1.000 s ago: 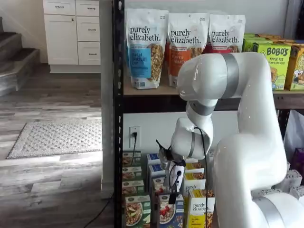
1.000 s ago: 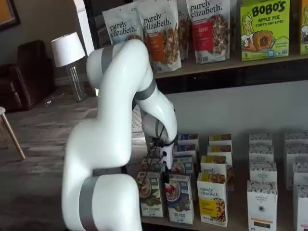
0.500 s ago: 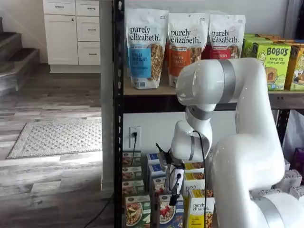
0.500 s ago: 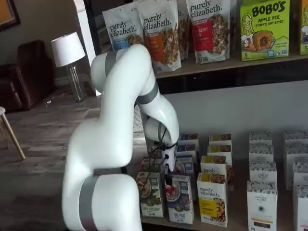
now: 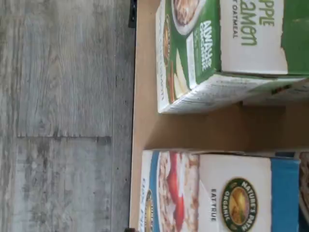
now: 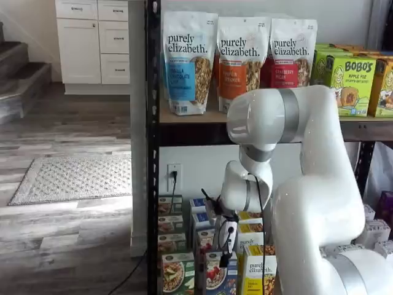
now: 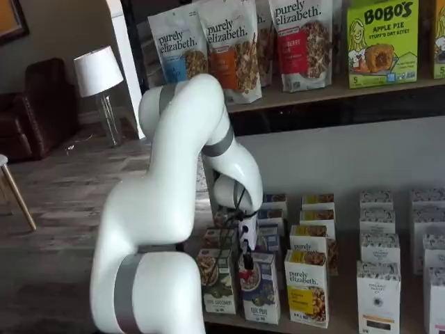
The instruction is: Pick up the blue and white box that is on the bottom shelf, the second box from the left
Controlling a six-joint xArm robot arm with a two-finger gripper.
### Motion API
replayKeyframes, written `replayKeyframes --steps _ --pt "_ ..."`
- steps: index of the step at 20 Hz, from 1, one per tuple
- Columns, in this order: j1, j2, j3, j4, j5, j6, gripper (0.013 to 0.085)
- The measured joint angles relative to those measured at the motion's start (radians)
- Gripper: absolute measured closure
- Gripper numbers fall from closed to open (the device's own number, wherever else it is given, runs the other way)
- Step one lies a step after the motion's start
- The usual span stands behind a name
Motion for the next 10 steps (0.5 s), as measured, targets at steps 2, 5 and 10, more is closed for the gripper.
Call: replayKeyframes --steps 2,5,10 --pt "-0.003 0.023 -0.029 -0.005 0.005 0.002 0.0130" --pt "-0.006 0.052 -0.068 -0.026 0.017 0.019 0.0130" --pt "-0.008 0.097 -0.128 -0.099 0.044 0.084 0.0130"
